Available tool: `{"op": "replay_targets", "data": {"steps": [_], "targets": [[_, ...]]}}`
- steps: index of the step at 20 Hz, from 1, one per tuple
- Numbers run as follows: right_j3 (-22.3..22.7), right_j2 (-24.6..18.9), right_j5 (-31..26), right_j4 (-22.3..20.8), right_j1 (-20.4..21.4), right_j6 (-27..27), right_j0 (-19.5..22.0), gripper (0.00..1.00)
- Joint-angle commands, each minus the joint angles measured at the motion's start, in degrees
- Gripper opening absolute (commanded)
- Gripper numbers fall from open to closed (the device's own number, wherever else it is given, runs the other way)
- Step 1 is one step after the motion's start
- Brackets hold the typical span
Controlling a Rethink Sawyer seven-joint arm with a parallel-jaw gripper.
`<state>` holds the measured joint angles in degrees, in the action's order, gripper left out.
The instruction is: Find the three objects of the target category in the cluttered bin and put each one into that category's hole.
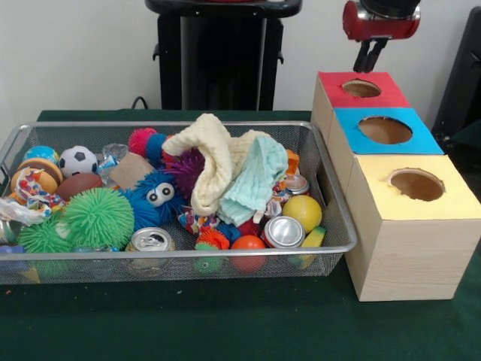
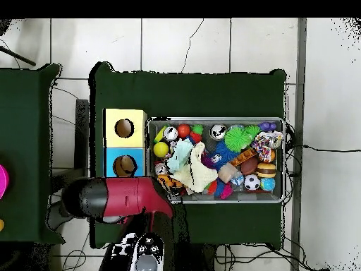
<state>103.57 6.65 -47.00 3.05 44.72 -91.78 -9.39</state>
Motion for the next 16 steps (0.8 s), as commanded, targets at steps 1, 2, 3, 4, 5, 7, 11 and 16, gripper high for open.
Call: {"op": "replay_targets", "data": {"steps": [1, 2, 3, 4, 5, 7, 11, 16], "targets": [[-4.61, -4.32, -8.90, -1.50, 4.78, -0.51, 2.96, 0.00], [-4.90, -4.47, -10.10, -1.41, 5.42, -0.32, 3.23, 0.00], [-5.18, -4.63, -11.31, -1.32, 6.07, -0.13, 3.50, 0.00], [-5.39, -4.78, -12.15, -1.24, 6.53, 0.02, 3.86, 0.00], [-5.69, -5.07, -13.09, -1.49, 6.79, 0.96, 4.46, 0.00], [-4.60, -5.96, -12.50, -1.63, 7.87, 4.74, 6.97, 0.00], [-2.31, -9.26, -10.91, -2.33, 9.18, 15.52, 15.23, 0.00], [0.49, -15.27, -3.57, -4.81, 8.83, 24.01, 24.84, 0.00]]}}
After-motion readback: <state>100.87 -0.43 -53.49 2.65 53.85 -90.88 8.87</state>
